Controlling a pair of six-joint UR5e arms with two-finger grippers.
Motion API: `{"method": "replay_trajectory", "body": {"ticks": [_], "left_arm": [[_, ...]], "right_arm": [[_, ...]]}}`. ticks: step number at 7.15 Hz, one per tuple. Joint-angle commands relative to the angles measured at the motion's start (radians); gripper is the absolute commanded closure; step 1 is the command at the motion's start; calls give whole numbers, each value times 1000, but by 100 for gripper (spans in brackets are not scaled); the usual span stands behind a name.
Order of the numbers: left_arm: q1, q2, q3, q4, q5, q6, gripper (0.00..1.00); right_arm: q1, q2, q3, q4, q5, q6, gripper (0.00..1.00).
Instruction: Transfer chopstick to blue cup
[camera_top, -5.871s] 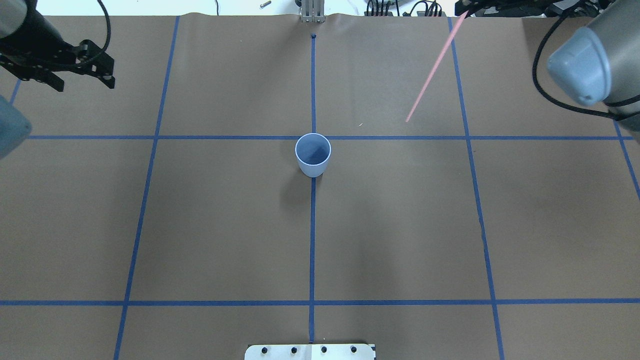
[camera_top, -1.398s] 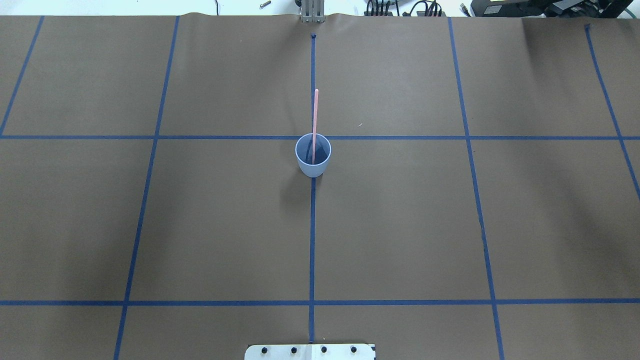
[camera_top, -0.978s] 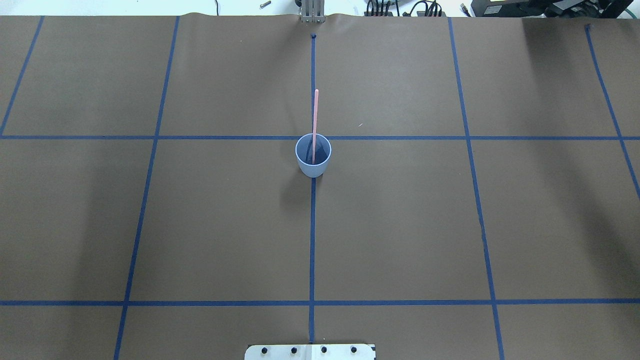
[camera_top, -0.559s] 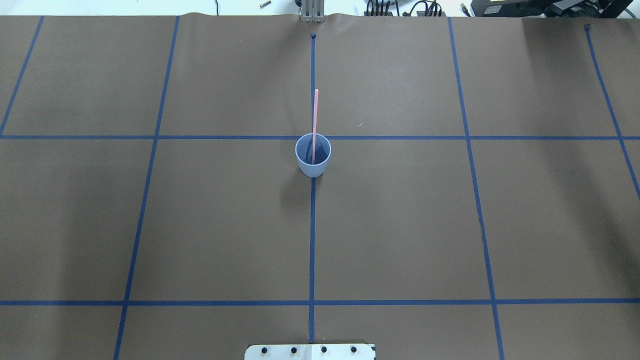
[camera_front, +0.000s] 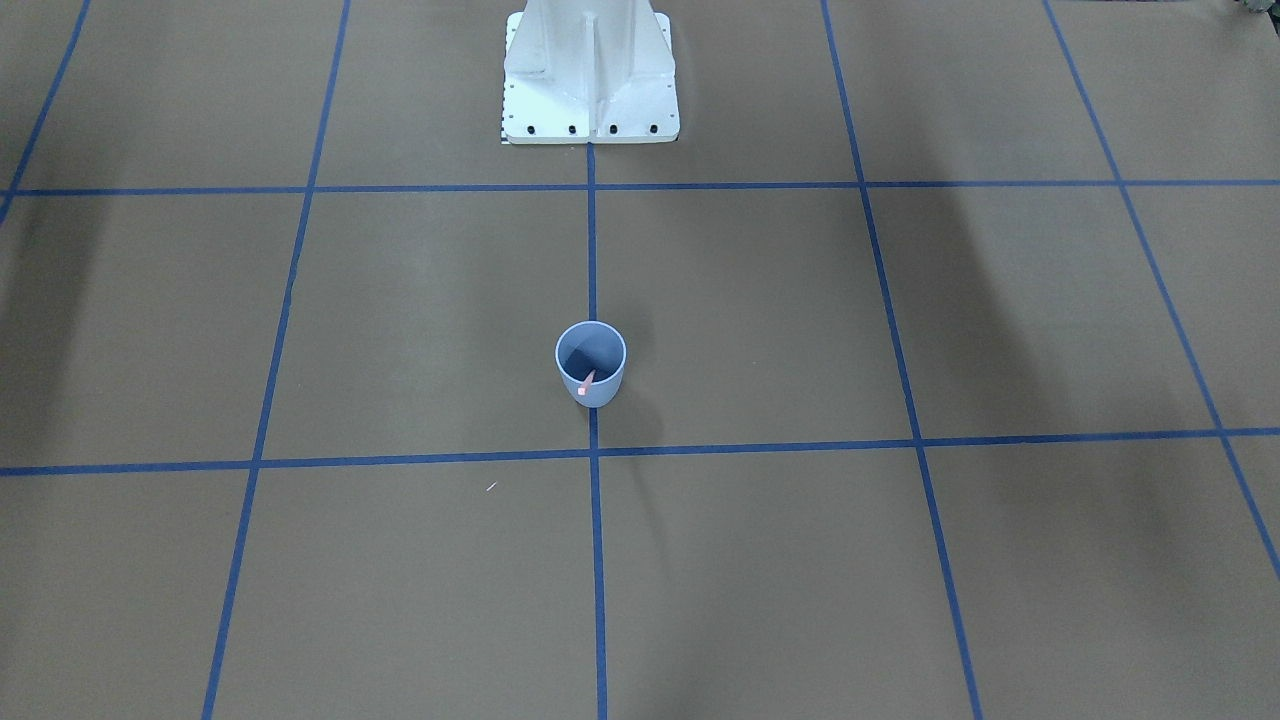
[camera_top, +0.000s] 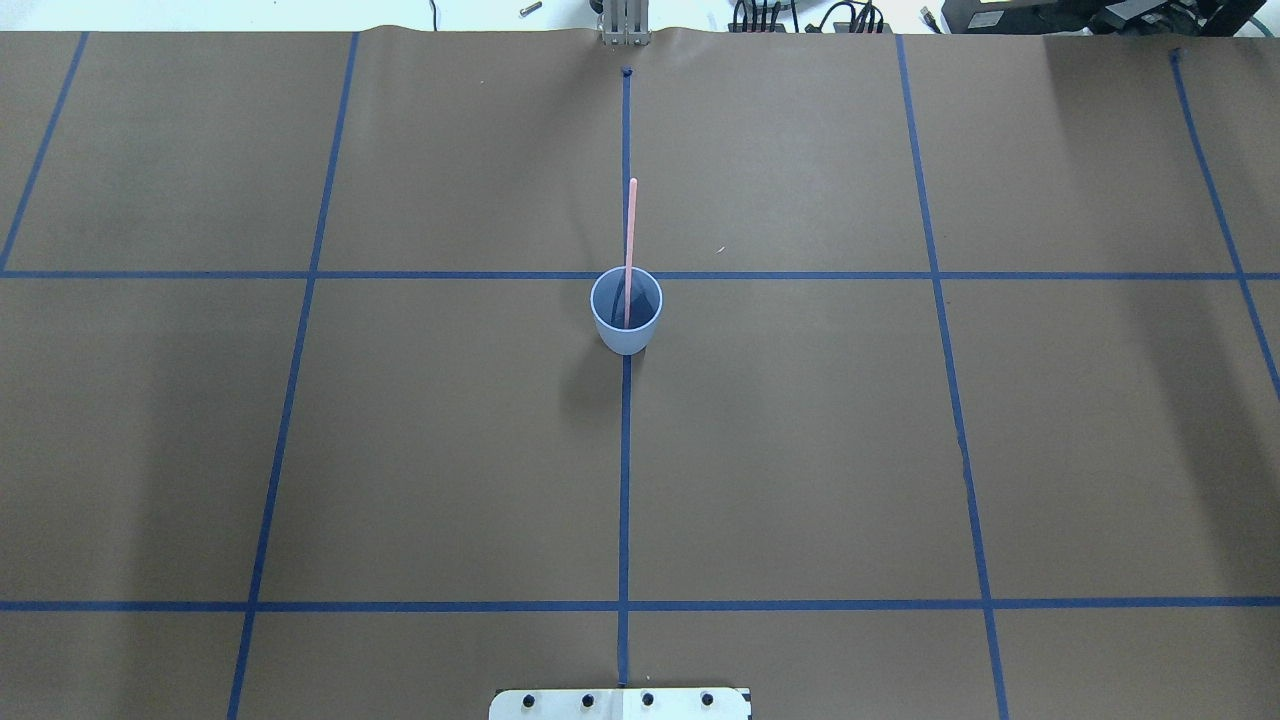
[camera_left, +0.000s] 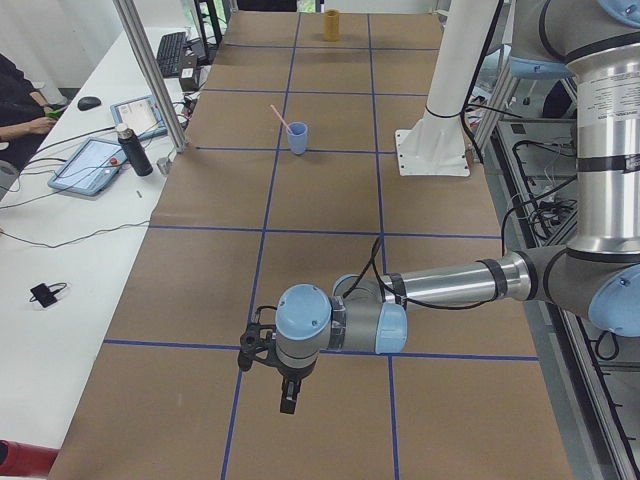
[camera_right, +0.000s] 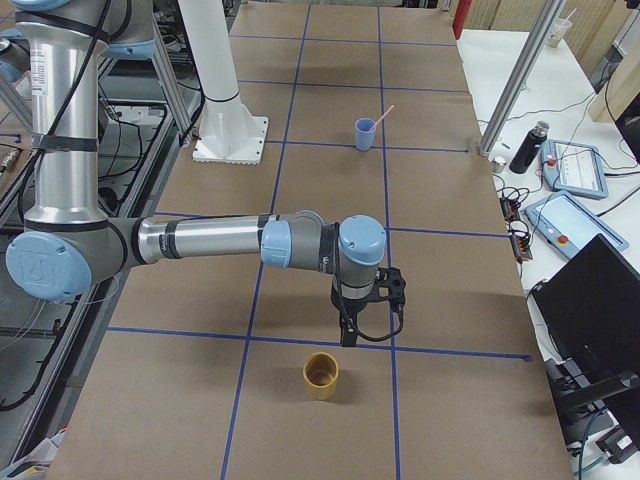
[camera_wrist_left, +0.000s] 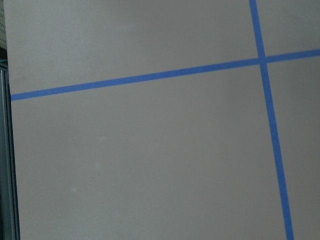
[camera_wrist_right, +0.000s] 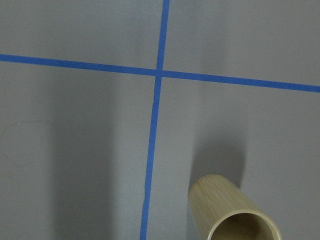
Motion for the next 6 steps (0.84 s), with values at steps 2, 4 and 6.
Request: {"method": "replay_trajectory", "body": {"ticks": [2,4,6], "left_arm": [[60,8,-180,108,0,-126,2],[85,9,-191,113,0,-155,2],[85,12,-183,113,0,-160,2]], "right_arm": [[25,-23,-4,6,85,1,0],[36,-20,-1,6,87,5,0],[36,-14,4,5,87,10,0]]}}
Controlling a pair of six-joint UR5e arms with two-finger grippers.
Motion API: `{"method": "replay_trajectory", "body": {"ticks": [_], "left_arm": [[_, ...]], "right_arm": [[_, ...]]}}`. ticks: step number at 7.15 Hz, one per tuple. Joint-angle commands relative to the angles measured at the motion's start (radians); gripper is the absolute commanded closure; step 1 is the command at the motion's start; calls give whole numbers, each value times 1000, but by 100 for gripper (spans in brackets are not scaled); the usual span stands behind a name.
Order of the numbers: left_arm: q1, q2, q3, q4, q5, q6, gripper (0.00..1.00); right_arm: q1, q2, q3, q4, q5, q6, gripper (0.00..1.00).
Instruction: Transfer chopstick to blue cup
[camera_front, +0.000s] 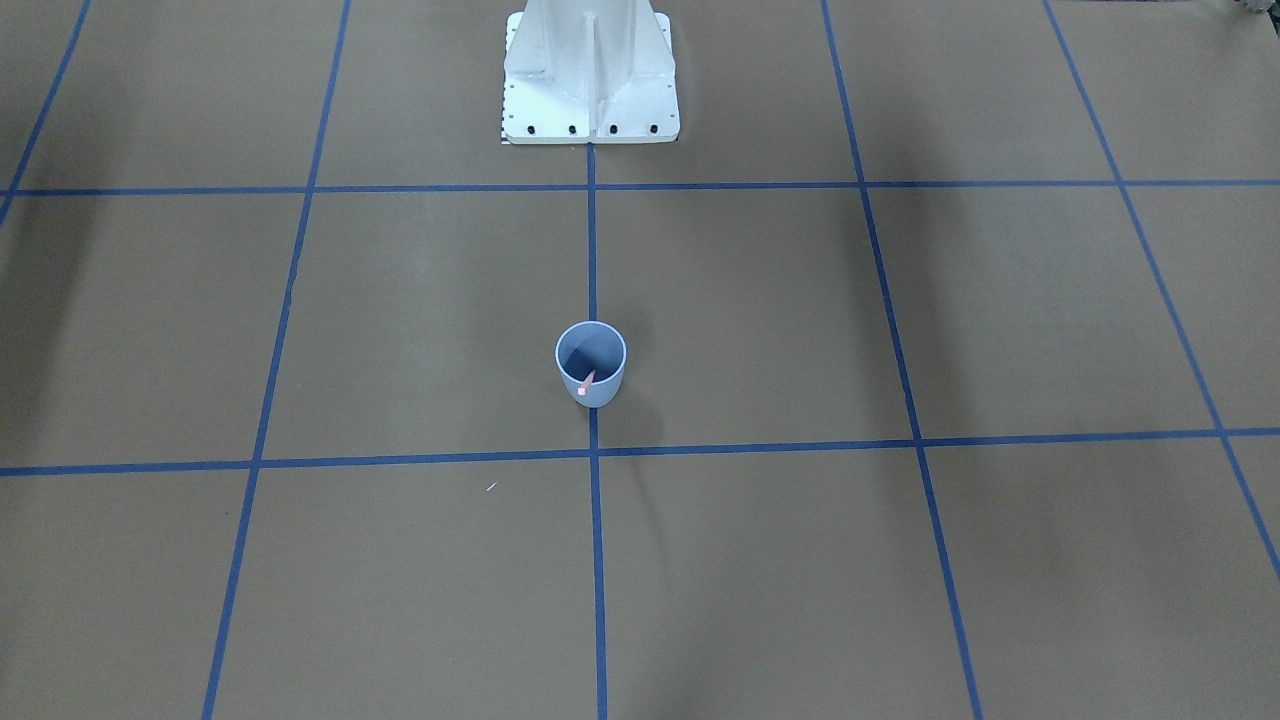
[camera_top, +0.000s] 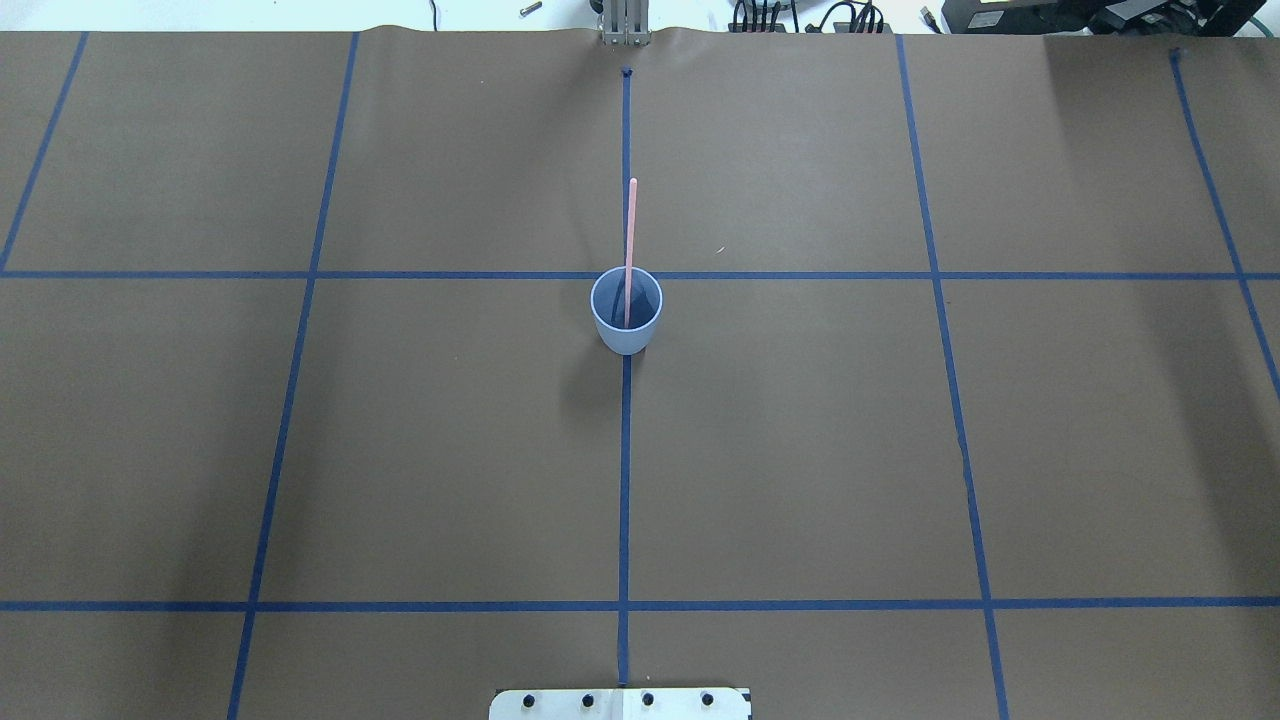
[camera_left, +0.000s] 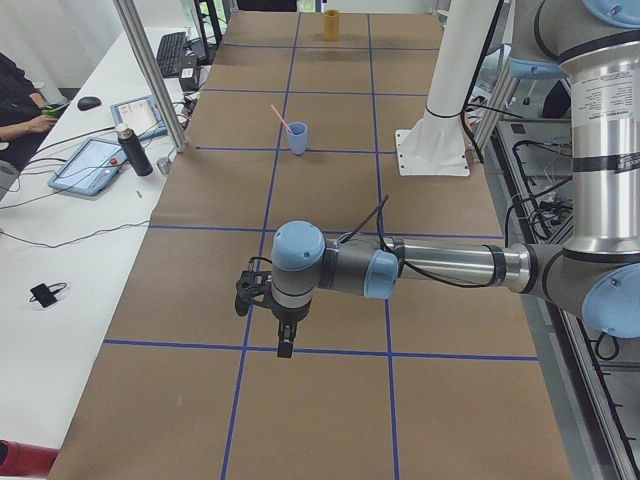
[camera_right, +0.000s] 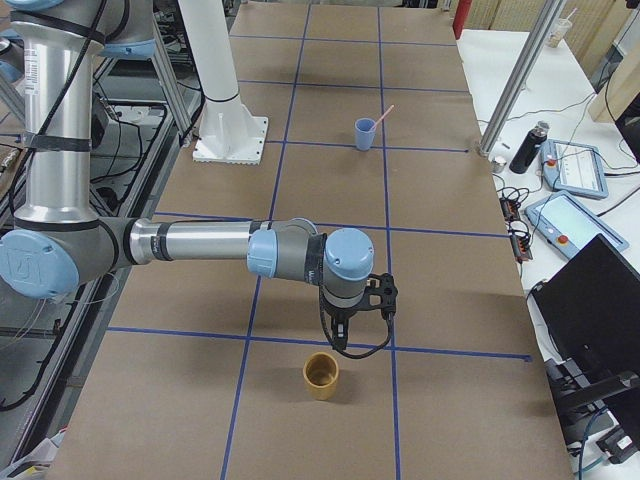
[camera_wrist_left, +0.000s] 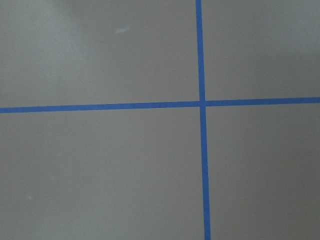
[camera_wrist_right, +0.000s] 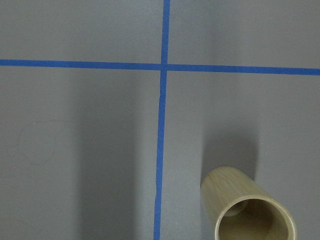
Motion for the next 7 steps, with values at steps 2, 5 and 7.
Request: {"method": "replay_trajectory", "body": {"ticks": [2,5,7], "left_arm": [[1,3,3,1,1,-5,2],[1,3,5,1,1,-5,2],[1,16,6,1,-1,-4,2]], "right_arm": [[2,2,7,-5,1,8,0],[1,7,8,-5,4,8,0],[1,8,13,-5,5,8,0]]}}
